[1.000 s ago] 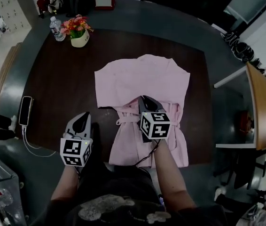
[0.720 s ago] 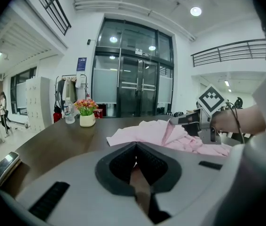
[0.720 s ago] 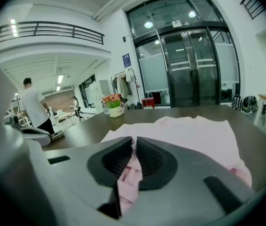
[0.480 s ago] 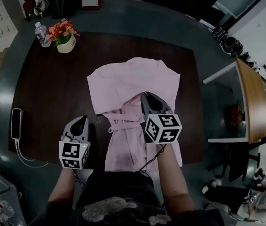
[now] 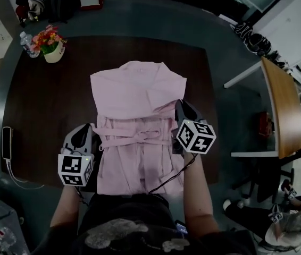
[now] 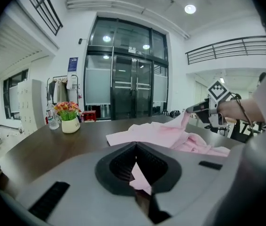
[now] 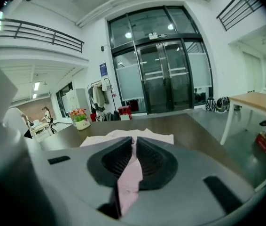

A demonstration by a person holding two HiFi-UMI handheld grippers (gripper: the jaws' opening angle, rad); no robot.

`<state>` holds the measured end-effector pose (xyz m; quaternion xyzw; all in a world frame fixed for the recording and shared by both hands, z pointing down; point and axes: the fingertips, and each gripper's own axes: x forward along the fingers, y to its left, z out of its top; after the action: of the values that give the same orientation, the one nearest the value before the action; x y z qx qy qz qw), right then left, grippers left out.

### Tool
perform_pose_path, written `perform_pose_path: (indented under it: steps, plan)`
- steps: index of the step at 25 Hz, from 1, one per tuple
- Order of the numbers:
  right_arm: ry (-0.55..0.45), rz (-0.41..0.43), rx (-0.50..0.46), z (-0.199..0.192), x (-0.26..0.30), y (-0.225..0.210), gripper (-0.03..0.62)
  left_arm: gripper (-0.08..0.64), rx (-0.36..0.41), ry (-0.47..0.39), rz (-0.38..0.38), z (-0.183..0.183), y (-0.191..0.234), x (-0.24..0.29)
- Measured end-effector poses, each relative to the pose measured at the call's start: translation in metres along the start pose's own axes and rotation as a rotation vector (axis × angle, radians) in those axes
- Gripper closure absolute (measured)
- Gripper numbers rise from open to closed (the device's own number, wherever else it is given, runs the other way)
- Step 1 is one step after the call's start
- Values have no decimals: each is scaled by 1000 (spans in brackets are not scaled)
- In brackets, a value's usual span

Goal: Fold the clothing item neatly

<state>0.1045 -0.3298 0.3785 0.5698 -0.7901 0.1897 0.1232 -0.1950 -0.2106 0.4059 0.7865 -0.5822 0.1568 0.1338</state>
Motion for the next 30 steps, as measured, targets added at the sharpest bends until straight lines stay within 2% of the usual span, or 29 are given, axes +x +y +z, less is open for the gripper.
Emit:
perform_pose_path:
  steps: [5,10,16,18,20,22,24,27,30]
  plan:
    - [91,34,24,-48,11,-38,569,551,-16,12,37,2,-31,10]
    - [171,31,18,-82,13,-53,569,551,-19,38,53,-3,-52,17]
    - [177,-53,-27,-86,-4,-80,568,551,-28,30,68,0,-65,23]
    - [152,-11,-93,-73,-9,-71,568,551,-32,23,68,3,-69,25]
    - [153,91,-215,-66,-10,-42,564,551,-34,17,67,6,-73,26]
    - [192,199,-358,-71,-3,-5,509,551,-38,14,68,6,-76,27]
    - [244,253,-465,-83,9,22,477,551,-44,16,70,4,-79,28]
    - [305,222,-573,-99,35,35,463,551,-52,20,71,3,-82,27]
    - [289,155,-619,-98,52,34,465,551,-51,27,70,0,-83,26]
